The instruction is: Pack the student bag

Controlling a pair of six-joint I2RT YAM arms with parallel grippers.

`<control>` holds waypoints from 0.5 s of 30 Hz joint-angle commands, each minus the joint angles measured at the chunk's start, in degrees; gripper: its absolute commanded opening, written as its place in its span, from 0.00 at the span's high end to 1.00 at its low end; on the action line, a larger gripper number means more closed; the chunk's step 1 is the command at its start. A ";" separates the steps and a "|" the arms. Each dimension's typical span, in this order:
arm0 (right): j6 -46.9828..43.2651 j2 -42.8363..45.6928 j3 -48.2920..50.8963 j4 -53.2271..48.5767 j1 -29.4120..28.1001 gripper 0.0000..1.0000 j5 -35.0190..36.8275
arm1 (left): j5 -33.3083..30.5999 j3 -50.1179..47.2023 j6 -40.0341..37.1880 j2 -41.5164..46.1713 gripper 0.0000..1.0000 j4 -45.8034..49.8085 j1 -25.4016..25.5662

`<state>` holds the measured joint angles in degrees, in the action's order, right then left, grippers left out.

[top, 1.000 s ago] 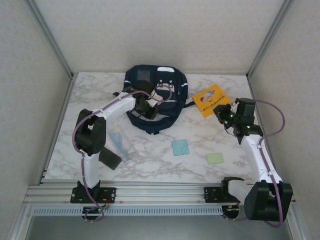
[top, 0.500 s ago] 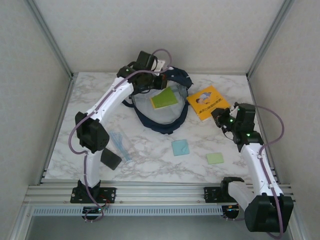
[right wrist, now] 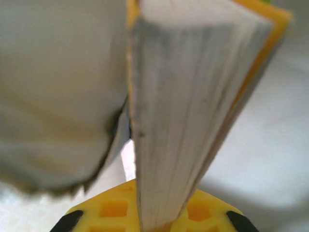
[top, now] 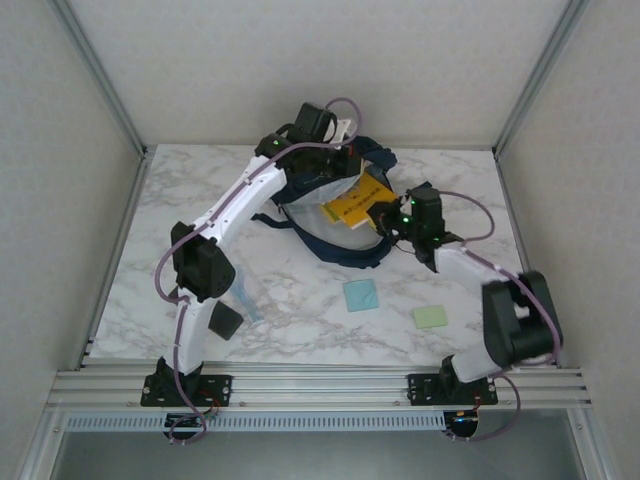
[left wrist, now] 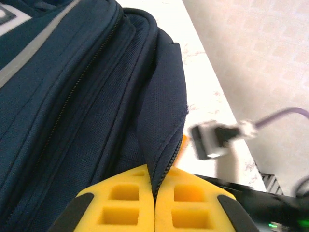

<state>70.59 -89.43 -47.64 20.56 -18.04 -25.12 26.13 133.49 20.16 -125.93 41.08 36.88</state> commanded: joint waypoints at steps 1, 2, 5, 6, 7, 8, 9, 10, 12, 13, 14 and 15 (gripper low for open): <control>5.08 -8.18 -5.62 20.95 -1.21 1.00 2.23 | 2.65 3.34 3.24 1.46 1.00 -7.98 1.17; 5.61 -10.78 -7.25 22.21 -1.73 1.00 2.44 | 2.49 3.31 3.37 1.54 1.00 -8.25 1.26; 7.41 -18.77 -12.27 24.03 -3.32 1.00 3.61 | 2.35 3.22 3.98 1.63 1.00 -8.86 1.25; 7.92 -21.02 -13.84 24.01 -3.62 1.00 4.36 | 2.42 3.11 4.08 1.62 1.00 -8.99 1.26; 8.57 -23.15 -15.28 23.69 -3.88 1.00 5.01 | 2.44 3.10 4.11 1.62 1.00 -9.02 1.27; 9.17 -24.78 -16.67 22.98 -3.85 1.00 5.09 | 2.48 3.07 4.03 1.69 1.00 -8.96 1.26; 9.69 -26.38 -18.22 21.42 -3.93 1.00 5.16 | 2.31 3.05 3.93 1.64 1.00 -8.91 1.28; 9.92 -27.47 -19.48 19.67 -4.00 1.00 4.87 | 2.10 3.01 3.66 1.65 1.00 -8.66 1.25; 9.66 -28.10 -20.81 14.92 -4.02 0.90 4.18 | 1.36 2.98 3.07 1.56 1.00 -8.14 1.17; 8.99 -27.52 -20.50 12.24 -4.03 0.82 4.08 | 0.95 2.78 2.84 1.48 1.00 -7.97 1.04; 8.20 -26.68 -19.92 10.05 -4.02 0.74 4.31 | 0.59 2.54 2.72 1.31 1.00 -8.10 0.92; 7.15 -25.24 -18.59 7.37 -3.99 0.64 4.78 | 0.19 2.17 2.80 1.17 1.00 -8.41 0.70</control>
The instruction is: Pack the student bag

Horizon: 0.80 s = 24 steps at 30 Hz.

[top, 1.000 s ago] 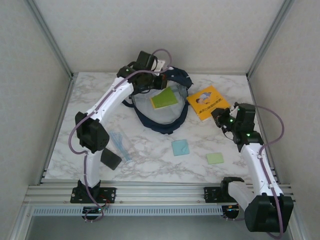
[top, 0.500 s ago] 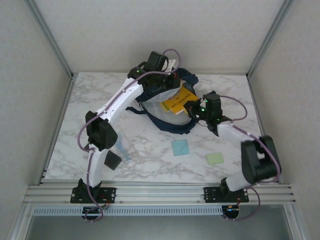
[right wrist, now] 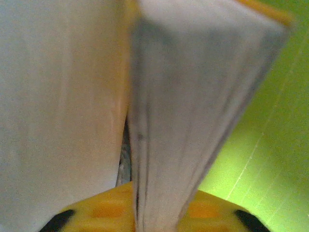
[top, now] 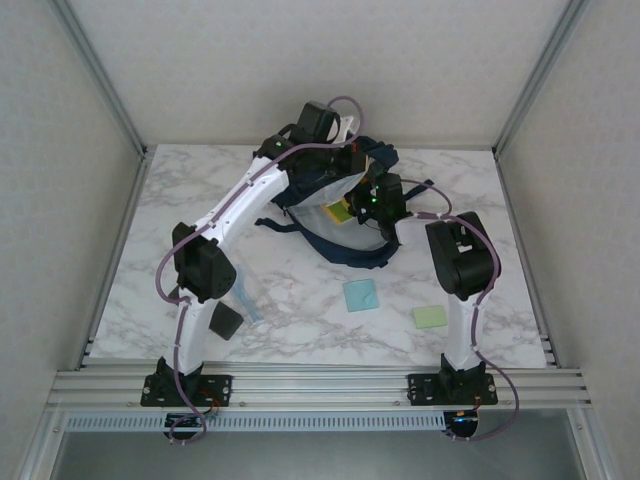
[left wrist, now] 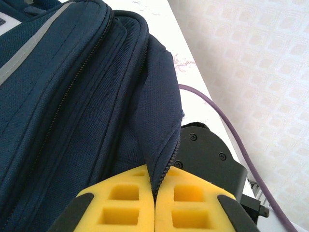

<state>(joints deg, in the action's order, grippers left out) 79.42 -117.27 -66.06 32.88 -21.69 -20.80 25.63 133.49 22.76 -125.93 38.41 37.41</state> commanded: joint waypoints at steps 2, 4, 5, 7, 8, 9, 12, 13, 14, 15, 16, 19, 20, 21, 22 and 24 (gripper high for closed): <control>-4.62 6.38 2.91 -8.95 -0.19 0.52 1.87 | 0.61 1.31 0.87 0.63 1.00 -6.58 -0.36; -8.63 11.20 6.30 -14.17 0.39 0.39 3.48 | 0.47 0.31 1.76 -0.12 1.00 -7.58 -0.75; -10.61 13.33 7.31 -16.90 0.70 0.34 4.01 | 0.30 -0.04 2.00 -0.41 1.00 -7.93 -0.83; -15.42 18.12 8.83 -25.40 1.66 0.27 5.17 | 0.19 -0.97 2.52 -1.11 1.00 -8.73 -0.85; -17.90 20.78 9.67 -29.73 2.12 0.24 6.15 | 0.17 -1.53 2.76 -1.37 1.00 -9.11 -0.87; -20.35 23.40 10.54 -33.37 2.56 0.22 7.36 | 0.12 -2.07 3.14 -1.67 1.00 -9.70 -0.85; -27.20 31.04 12.09 -44.73 3.63 0.16 11.74 | 0.39 -3.52 4.42 -2.30 1.00 -11.15 -0.89; -29.43 33.21 12.10 -48.12 3.89 0.15 13.44 | 0.47 -4.03 4.83 -2.39 1.00 -11.70 -0.88; -31.84 35.58 11.78 -52.60 4.02 0.15 16.01 | 0.55 -4.70 5.27 -2.40 1.00 -12.37 -0.77; -34.15 37.72 11.36 -56.46 4.19 0.13 18.74 | 0.44 -5.49 5.69 -2.39 1.00 -12.98 -0.69; -35.74 39.51 10.93 -59.43 4.23 0.13 20.90 | 0.39 -6.17 6.07 -2.39 1.00 -13.52 -0.61; -39.80 44.58 9.09 -67.23 4.46 0.12 28.11 | 0.37 -8.33 7.18 -2.14 0.99 -14.42 -0.17; -41.00 46.07 8.54 -68.61 4.44 0.11 29.57 | 0.47 -9.03 7.50 -2.01 0.91 -14.38 0.01; -41.84 47.10 7.96 -69.61 4.47 0.05 30.64 | 1.01 -9.96 7.93 -1.61 0.80 -14.44 -0.01; -42.67 47.74 7.36 -70.01 4.39 0.01 30.85 | 1.76 -11.17 8.50 -0.96 0.73 -14.46 -0.20; -43.64 48.28 5.89 -70.39 4.42 0.01 30.16 | 2.01 -18.39 11.60 2.96 0.57 -18.31 -1.42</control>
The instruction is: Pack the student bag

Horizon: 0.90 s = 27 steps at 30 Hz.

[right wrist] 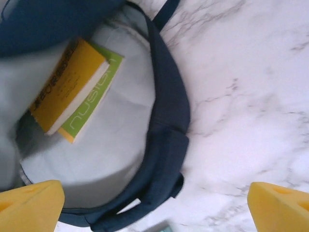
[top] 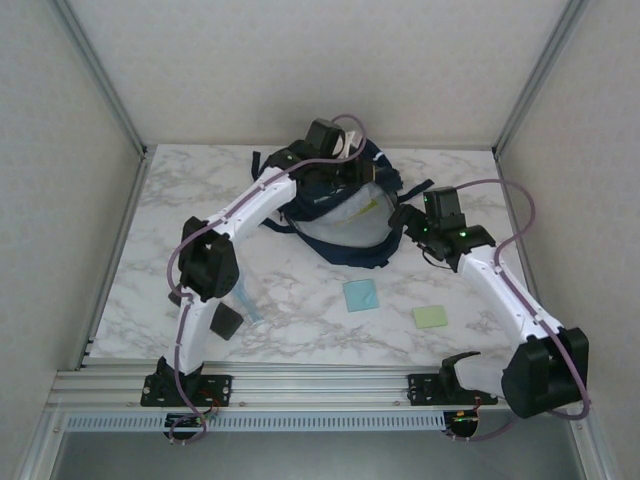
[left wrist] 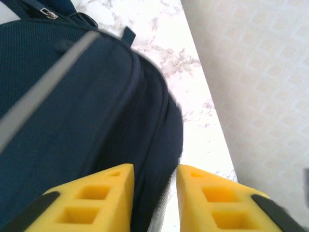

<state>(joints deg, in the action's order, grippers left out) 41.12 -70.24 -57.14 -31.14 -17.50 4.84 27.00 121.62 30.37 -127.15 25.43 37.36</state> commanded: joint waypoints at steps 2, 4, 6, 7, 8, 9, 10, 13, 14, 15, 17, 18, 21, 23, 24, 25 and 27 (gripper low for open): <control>-5.68 0.92 -4.02 -6.05 0.27 0.01 2.84 | 0.04 -15.84 7.32 9.37 0.45 -12.71 -2.88; -5.71 0.38 -4.55 -4.89 -0.03 0.02 0.32 | -1.61 -22.33 7.97 13.79 0.39 -15.88 -4.41; -6.21 -0.43 -4.80 -3.23 -0.90 0.02 -1.64 | -3.90 -27.18 6.97 17.79 0.37 -15.75 -6.07; -6.37 -0.80 -4.82 -2.65 -1.32 0.02 -2.39 | -5.15 -29.29 6.61 19.25 0.36 -15.81 -6.90; -6.32 -1.29 -4.82 -2.00 -1.85 0.02 -3.20 | -6.34 -31.88 6.45 20.78 0.36 -16.28 -7.80; -6.07 -1.68 -4.75 -1.47 -2.56 0.03 -3.57 | -7.40 -34.33 6.62 22.13 0.36 -17.10 -8.87; -5.82 -1.94 -4.60 -0.90 -3.25 0.03 -3.77 | -8.20 -37.00 7.01 23.14 0.35 -18.05 -9.84; -4.57 -2.73 -3.79 1.28 -5.37 0.03 -4.66 | -10.16 -44.23 8.94 25.30 0.35 -22.64 -13.47; -4.21 -3.04 -3.59 1.94 -6.16 0.03 -5.01 | -10.75 -46.27 9.64 25.54 0.35 -23.91 -14.86; -3.87 -3.58 -3.65 2.26 -7.06 0.04 -5.25 | -11.41 -48.14 10.21 25.54 0.36 -25.52 -16.03; -3.46 -4.60 -4.04 2.53 -8.76 0.04 -5.32 | -12.92 -50.88 11.43 24.70 0.39 -28.52 -18.12; -3.03 -5.26 -4.28 2.52 -9.76 0.04 -4.99 | -13.24 -51.83 12.25 23.83 0.43 -30.40 -19.11; -1.60 -6.61 -4.62 3.43 -12.48 0.04 -4.93 | -13.58 -52.85 14.20 20.13 0.52 -35.58 -21.08; -0.48 -7.74 -4.90 3.83 -14.59 0.05 -4.84 | -13.84 -52.15 14.33 17.60 0.51 -37.90 -21.45; 0.16 -8.46 -5.06 4.22 -15.78 0.07 -4.92 | -14.44 -51.25 14.21 16.11 0.50 -37.94 -21.42; 0.72 -8.96 -5.21 4.46 -16.74 0.07 -5.00 | -14.57 -50.34 14.48 14.84 0.48 -37.82 -21.45; 1.63 -10.36 -5.80 4.90 -18.80 0.09 -5.01 | -14.08 -48.76 15.12 11.97 0.43 -38.09 -21.46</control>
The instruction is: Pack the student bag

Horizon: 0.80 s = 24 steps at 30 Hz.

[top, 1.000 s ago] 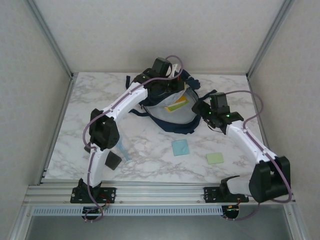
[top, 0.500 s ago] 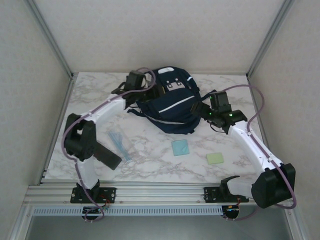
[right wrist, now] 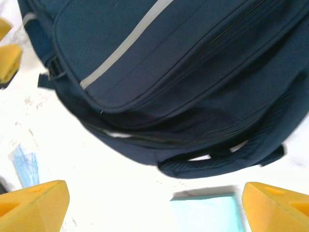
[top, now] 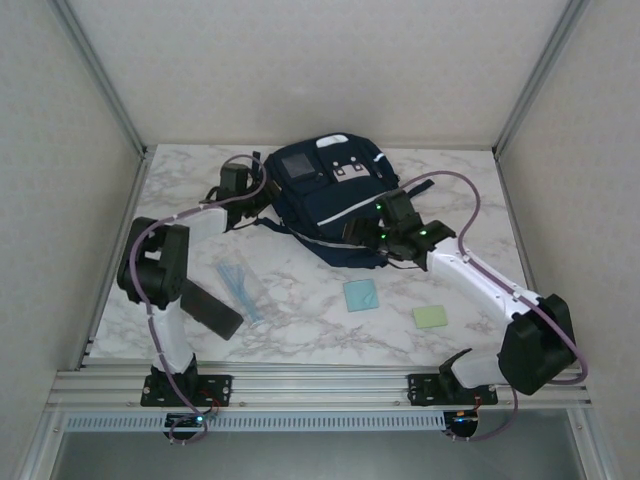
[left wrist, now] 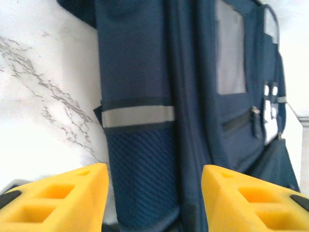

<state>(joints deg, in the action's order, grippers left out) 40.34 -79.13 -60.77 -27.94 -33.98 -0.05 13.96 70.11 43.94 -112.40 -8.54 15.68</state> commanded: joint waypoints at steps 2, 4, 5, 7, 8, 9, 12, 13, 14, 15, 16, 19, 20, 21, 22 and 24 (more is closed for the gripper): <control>3.08 -2.69 -2.73 2.09 -3.98 0.11 0.01 | -0.95 3.44 2.09 -4.81 0.41 -4.57 0.20; 3.77 -3.90 -3.09 3.14 -5.40 0.11 -0.01 | -1.32 4.02 2.42 -6.68 0.40 -5.08 0.18; 4.04 -4.63 -3.37 3.88 -6.14 0.12 -0.01 | -1.23 4.31 2.50 -7.67 0.40 -5.83 0.16; 4.85 -6.24 -3.65 5.80 -7.50 0.13 -0.41 | 0.01 5.09 3.46 -9.59 0.46 -7.86 0.14; 5.53 -7.28 -3.59 7.55 -8.20 0.14 -1.15 | 0.97 5.51 4.14 -10.29 0.55 -9.39 0.14; 6.23 -8.32 -3.69 9.03 -8.55 0.15 -1.76 | 1.74 5.63 5.06 -10.62 0.66 -10.39 0.14; 8.15 -12.45 -5.63 12.45 -12.22 0.19 -1.01 | 2.14 4.22 6.93 -9.61 1.00 -13.28 0.40; 8.46 -14.23 -6.83 13.60 -13.33 0.25 -0.76 | 1.96 3.43 7.32 -8.61 1.00 -13.51 0.53; 8.99 -16.06 -8.39 14.14 -14.54 0.31 0.02 | 1.62 2.31 7.61 -7.30 1.00 -13.44 0.60; 9.43 -18.06 -9.78 15.36 -15.61 0.38 0.82 | 1.44 1.02 8.11 -5.60 1.00 -13.44 0.82; 9.88 -19.69 -10.78 16.68 -16.23 0.45 0.76 | 1.20 -0.31 8.62 -4.20 1.00 -13.67 0.92; 11.97 -24.97 -13.38 21.03 -17.51 0.51 1.82 | -0.11 -4.79 10.46 1.08 1.00 -13.55 1.26; 12.61 -26.75 -14.10 22.15 -17.65 0.53 3.02 | -0.22 -6.20 11.27 2.54 1.00 -13.57 1.31; 12.91 -28.47 -14.71 23.37 -17.75 0.55 4.34 | -0.22 -7.42 12.12 4.02 1.00 -13.70 1.40; 13.12 -29.96 -15.42 24.21 -17.71 0.57 5.08 | -0.29 -8.36 12.89 5.14 1.00 -13.79 1.49; 13.04 -33.16 -16.84 25.65 -17.88 0.58 7.05 | 0.06 -9.97 14.57 7.28 1.00 -13.80 2.01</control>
<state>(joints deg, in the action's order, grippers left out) 51.96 -108.84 -75.33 -6.72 -51.79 2.35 14.59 61.80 55.05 -110.19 -19.92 17.19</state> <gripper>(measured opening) 0.422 0.043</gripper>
